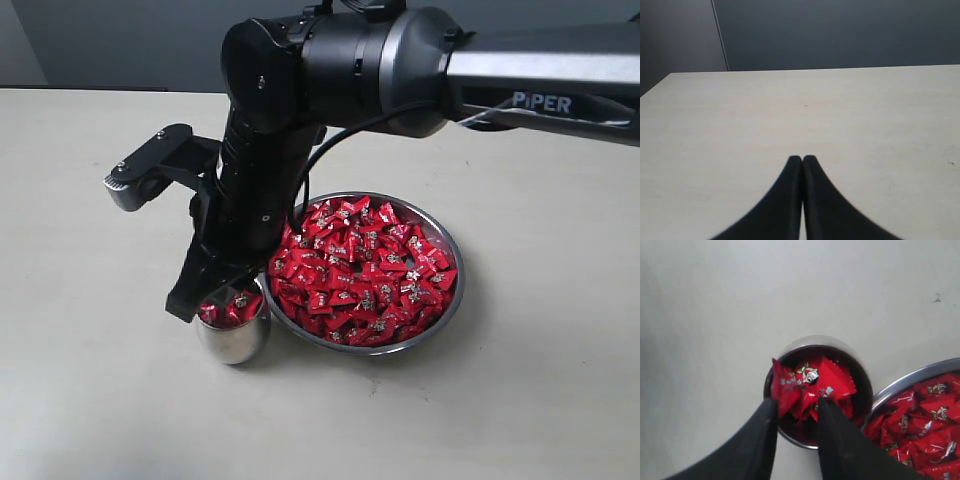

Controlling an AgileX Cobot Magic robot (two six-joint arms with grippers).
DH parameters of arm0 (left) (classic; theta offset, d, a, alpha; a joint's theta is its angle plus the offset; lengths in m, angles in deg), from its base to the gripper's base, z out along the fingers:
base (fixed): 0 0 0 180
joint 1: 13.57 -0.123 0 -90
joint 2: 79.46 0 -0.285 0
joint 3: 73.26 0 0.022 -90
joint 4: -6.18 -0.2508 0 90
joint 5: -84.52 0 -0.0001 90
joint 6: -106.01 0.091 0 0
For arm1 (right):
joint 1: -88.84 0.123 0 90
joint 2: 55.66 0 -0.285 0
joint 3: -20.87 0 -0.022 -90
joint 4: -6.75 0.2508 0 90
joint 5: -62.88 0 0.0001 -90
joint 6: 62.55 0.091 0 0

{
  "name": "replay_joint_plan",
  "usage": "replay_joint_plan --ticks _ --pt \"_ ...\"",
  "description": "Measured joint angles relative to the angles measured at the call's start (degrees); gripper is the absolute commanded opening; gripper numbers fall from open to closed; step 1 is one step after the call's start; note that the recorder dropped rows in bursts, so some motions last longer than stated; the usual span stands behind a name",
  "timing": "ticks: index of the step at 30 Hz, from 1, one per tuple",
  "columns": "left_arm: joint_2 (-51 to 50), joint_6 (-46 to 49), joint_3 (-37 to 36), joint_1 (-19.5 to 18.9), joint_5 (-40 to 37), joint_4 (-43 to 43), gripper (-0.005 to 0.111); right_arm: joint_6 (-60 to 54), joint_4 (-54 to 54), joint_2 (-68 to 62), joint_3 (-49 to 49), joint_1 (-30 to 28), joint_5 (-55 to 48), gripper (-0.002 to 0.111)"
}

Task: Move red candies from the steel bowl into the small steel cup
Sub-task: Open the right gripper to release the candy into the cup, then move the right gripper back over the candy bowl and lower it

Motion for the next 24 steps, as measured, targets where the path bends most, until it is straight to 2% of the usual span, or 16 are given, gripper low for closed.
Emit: replay_joint_plan --ticks 11,14,16,17,18,20,24 --pt "0.00 0.00 0.00 0.00 0.00 0.00 0.000 0.35 -1.00 0.00 0.00 0.00 0.11 0.028" --pt "0.00 0.00 0.00 0.00 0.00 0.00 0.000 3.52 -7.34 0.38 0.84 0.00 -0.24 0.028" --pt "0.00 0.00 0.00 0.00 0.00 0.00 0.000 7.50 -13.29 1.91 1.79 0.00 0.28 0.018" --pt "0.00 0.00 0.00 0.00 0.00 0.00 0.000 9.17 -15.35 2.54 2.07 -0.24 0.92 0.004" --pt "0.00 0.00 0.00 0.00 0.00 0.00 0.000 12.13 -18.61 3.63 2.42 -0.69 2.10 0.000" --pt "0.00 0.00 0.00 0.00 0.00 0.00 0.000 16.07 -22.19 4.66 2.49 -2.19 4.25 0.000" --pt "0.00 0.00 0.00 0.00 0.00 0.00 0.000 21.80 -20.98 6.39 2.49 -7.24 10.20 0.000"
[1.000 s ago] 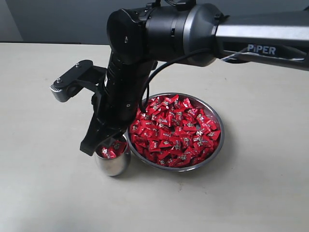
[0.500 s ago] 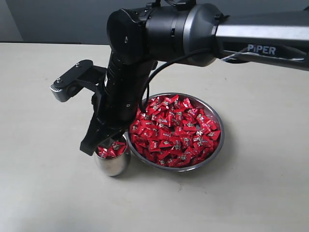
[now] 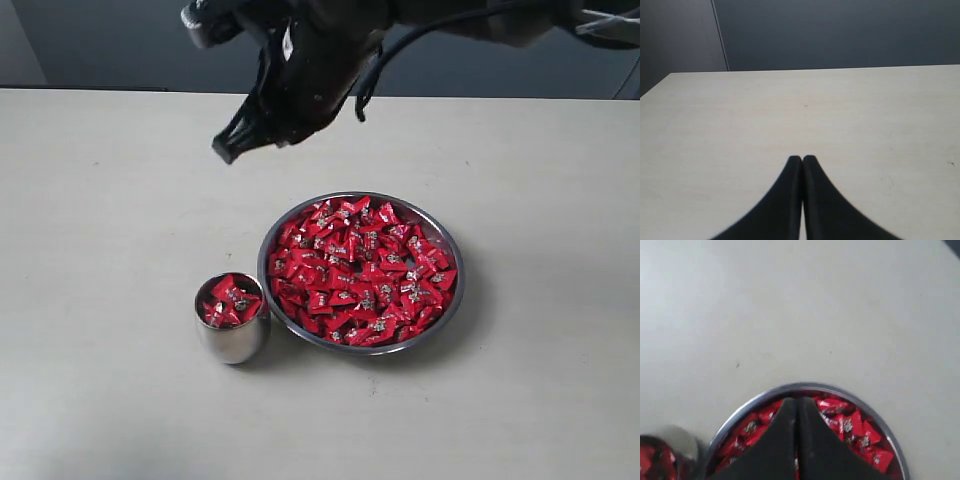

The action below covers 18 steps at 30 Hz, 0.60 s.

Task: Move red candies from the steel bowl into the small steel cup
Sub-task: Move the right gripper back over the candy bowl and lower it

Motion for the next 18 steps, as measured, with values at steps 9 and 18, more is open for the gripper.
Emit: replay_joint_plan --ticks 9,18 --pt "0.00 0.00 0.00 0.00 0.00 0.00 0.000 2.63 2.15 8.83 -13.23 -7.05 13.79 0.000" --pt "0.00 0.00 0.00 0.00 0.00 0.00 0.000 3.65 3.53 12.34 -21.95 -10.37 18.34 0.000"
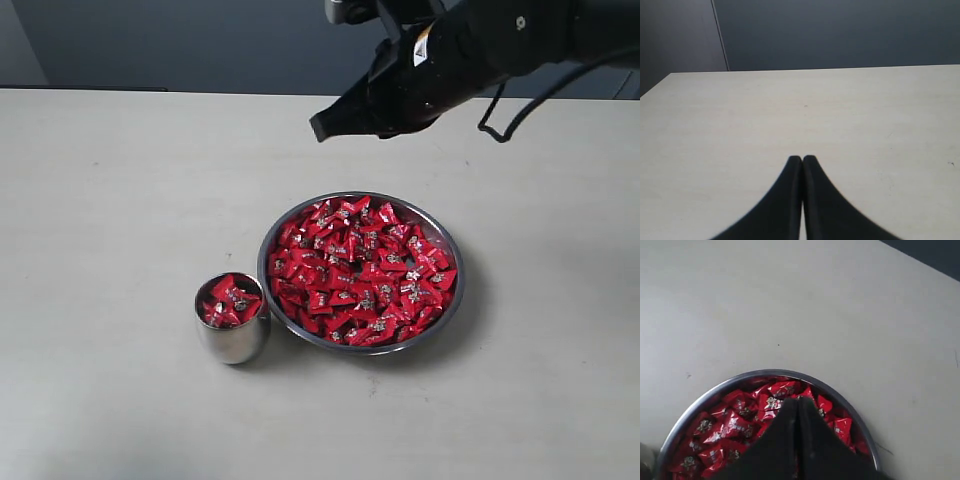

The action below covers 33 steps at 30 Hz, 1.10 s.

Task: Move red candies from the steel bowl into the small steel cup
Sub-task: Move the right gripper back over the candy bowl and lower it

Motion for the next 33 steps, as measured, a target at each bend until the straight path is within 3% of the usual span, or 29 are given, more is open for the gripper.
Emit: replay_joint_plan --ticks 10,28,33 --pt "0.00 0.00 0.00 0.00 0.00 0.00 0.000 0.12 1.65 0.47 -5.39 -3.93 3.01 0.000" --pt "0.00 0.00 0.00 0.00 0.00 0.00 0.000 0.12 1.78 0.35 -7.25 -4.30 2.43 0.000" --pt "0.00 0.00 0.00 0.00 0.00 0.00 0.000 -1.99 2.49 -4.99 -7.25 -4.30 0.86 0.000"
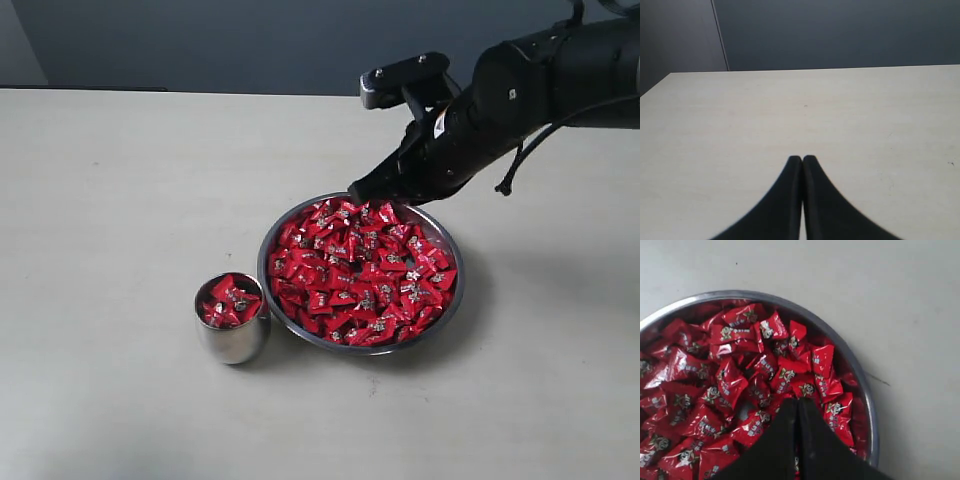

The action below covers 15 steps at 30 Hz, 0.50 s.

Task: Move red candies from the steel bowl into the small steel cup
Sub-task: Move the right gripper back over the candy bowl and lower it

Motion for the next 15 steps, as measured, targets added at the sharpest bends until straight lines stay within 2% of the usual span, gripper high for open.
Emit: replay_joint_plan --ticks 4,9,13,15 --pt "0.00 0.00 0.00 0.00 0.00 0.00 0.000 -4.18 6.49 -3.13 0.00 0.00 -0.90 0.000" --pt "0.00 0.00 0.00 0.00 0.00 0.00 0.000 -19.26 24.71 -3.61 0.00 0.00 -2.10 0.000" --pt "0.00 0.00 0.00 0.00 0.00 0.00 0.000 -21.76 27.97 -6.06 1.50 0.00 -3.76 0.002" --pt "0.00 0.00 0.00 0.00 0.00 0.00 0.000 -21.89 28.20 -7.61 3.40 0.00 -5.85 0.006"
